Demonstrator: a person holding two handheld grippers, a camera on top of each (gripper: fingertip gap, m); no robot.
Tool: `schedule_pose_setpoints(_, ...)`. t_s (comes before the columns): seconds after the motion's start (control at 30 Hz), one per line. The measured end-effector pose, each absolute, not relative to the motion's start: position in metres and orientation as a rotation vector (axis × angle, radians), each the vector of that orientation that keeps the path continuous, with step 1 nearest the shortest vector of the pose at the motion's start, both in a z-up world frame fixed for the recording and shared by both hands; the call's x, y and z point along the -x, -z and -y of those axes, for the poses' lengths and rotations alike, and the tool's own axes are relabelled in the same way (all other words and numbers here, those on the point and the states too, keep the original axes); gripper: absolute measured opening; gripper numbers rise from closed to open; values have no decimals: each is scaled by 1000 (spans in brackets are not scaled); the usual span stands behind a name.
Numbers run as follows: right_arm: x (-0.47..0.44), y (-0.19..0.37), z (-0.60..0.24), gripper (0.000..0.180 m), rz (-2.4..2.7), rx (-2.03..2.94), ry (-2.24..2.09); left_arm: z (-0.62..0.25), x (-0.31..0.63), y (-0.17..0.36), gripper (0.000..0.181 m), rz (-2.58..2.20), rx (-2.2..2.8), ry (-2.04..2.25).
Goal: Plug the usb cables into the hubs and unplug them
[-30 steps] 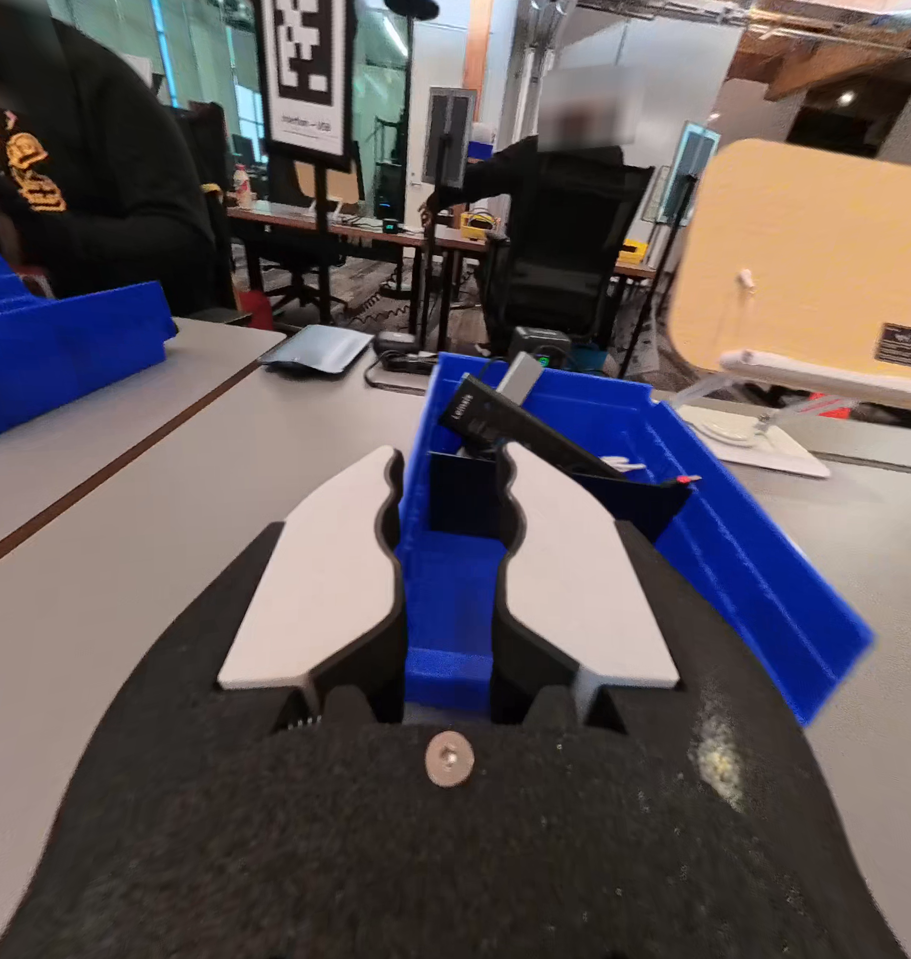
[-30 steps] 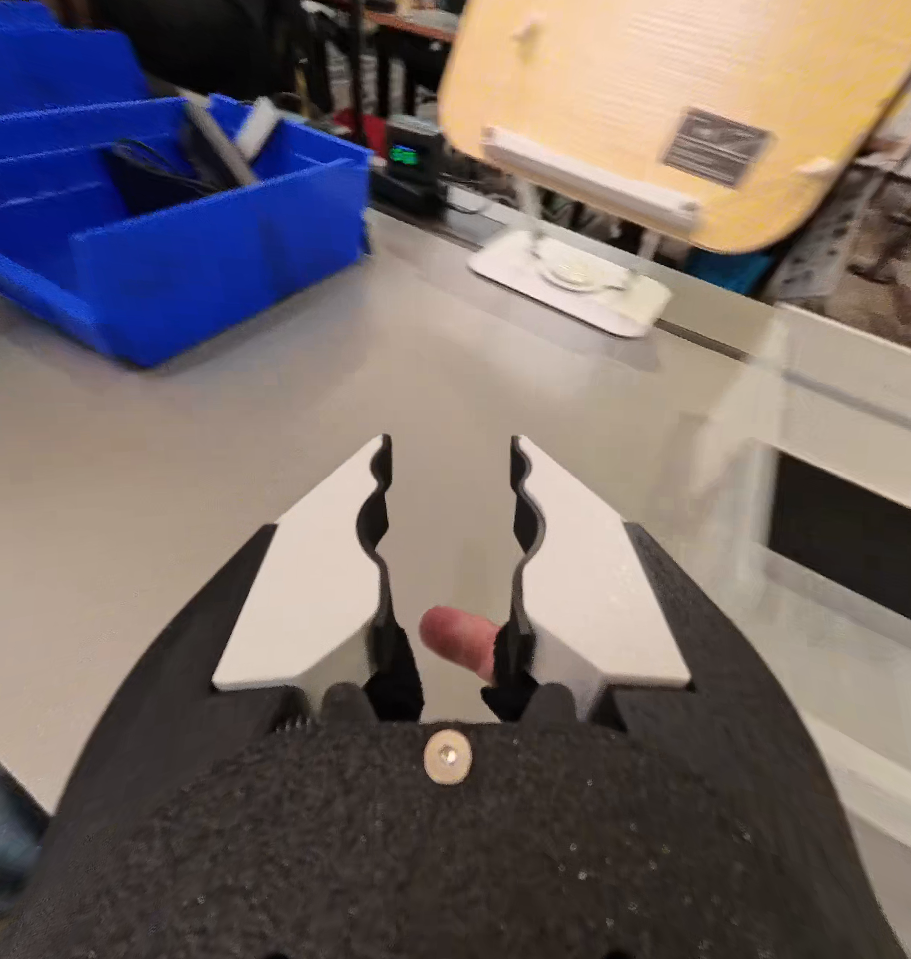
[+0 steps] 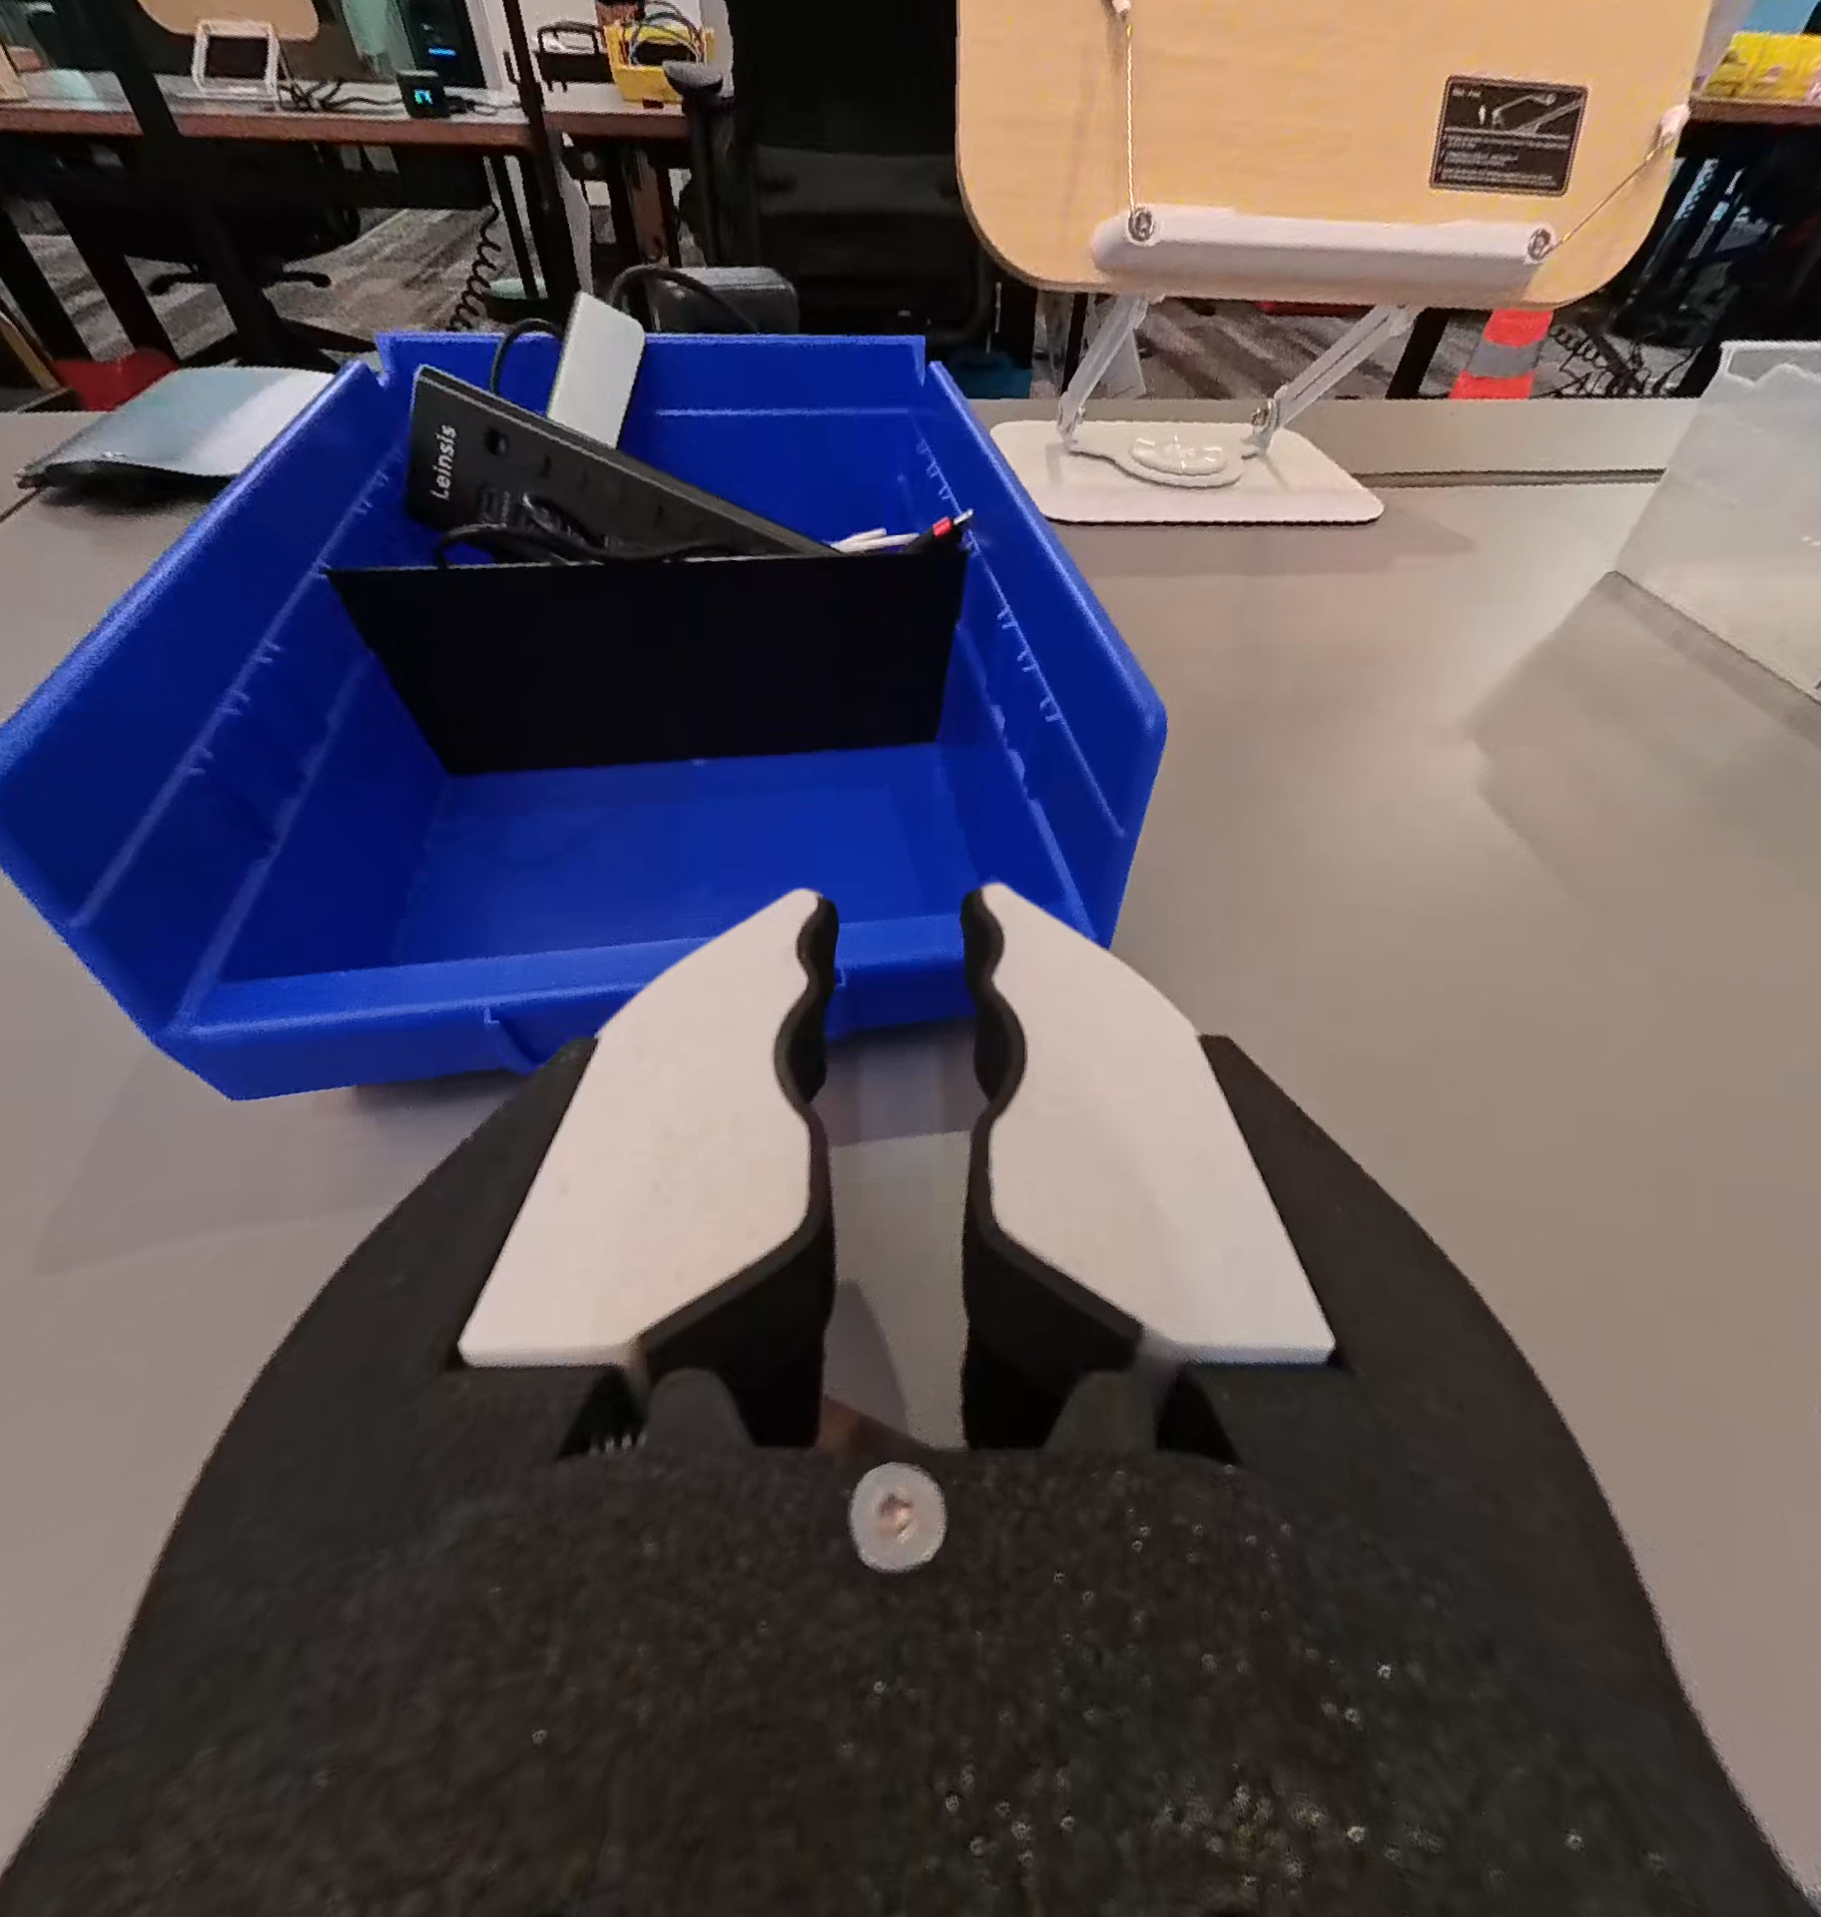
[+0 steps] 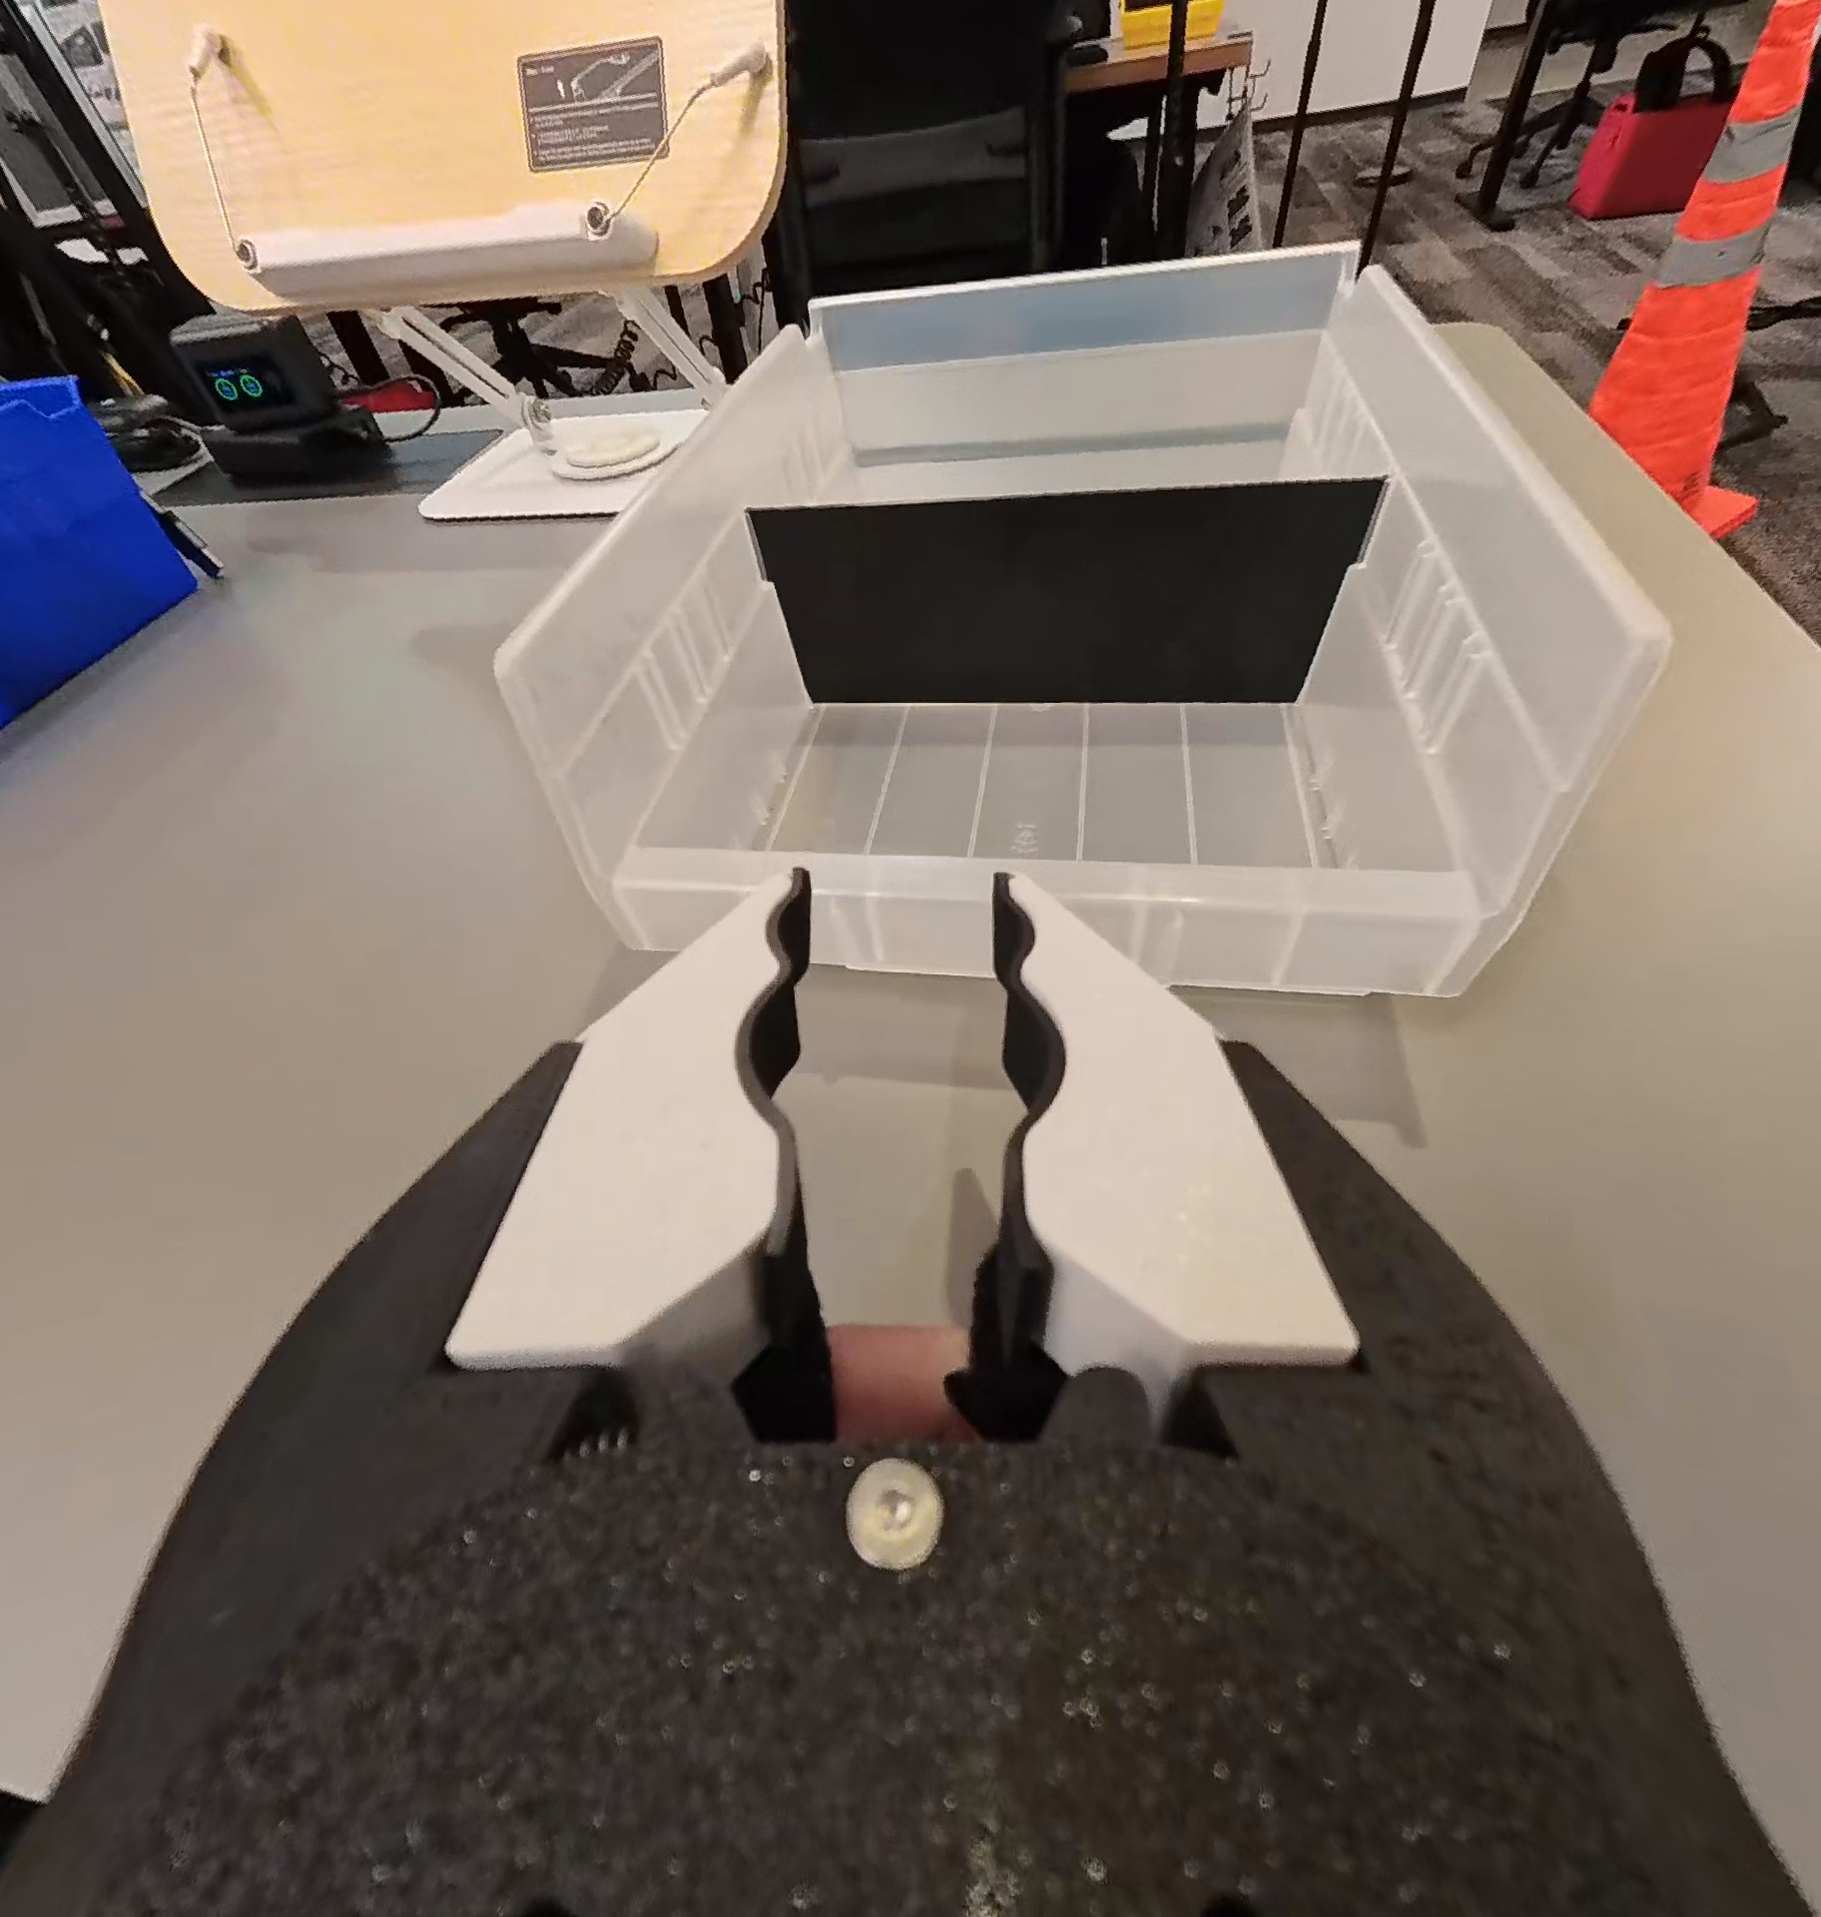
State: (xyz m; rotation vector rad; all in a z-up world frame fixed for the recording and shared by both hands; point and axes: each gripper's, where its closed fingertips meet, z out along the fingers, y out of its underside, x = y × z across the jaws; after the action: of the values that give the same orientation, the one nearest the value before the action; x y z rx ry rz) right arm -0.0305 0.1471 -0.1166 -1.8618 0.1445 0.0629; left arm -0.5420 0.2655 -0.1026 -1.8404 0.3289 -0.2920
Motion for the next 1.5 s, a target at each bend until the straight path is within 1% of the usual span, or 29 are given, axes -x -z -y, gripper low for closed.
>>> schedule_pose_setpoints(0.63, 36, 116, -147, 34, -126, 1861, -77, -267, 545, 108, 22, -297, 1872, 304)
schedule_pose_setpoints(0.87, 54, 112, -145, 34, -54, 1849, -60, -252, 533, 87, 21, -293, 1774, 386)
schedule_pose_setpoints(1.1, 76, 114, -147, 34, 55, 1861, -17, -243, 503, 86, 29, -480, 1750, 475)
schedule_pose_setpoints(1.27, 84, 119, -149, 34, 81, 1878, -50, -234, 481, 73, 43, -725, 1744, 643)
schedule_pose_setpoints(1.4, 99, 128, -151, 34, 127, 1922, -170, -269, 502, 66, 40, -922, 1876, 514)
schedule_pose_setpoints(1.5, 112, 127, -153, 34, 154, 1912, -251, -329, 536, 57, 42, -1177, 1889, 154)
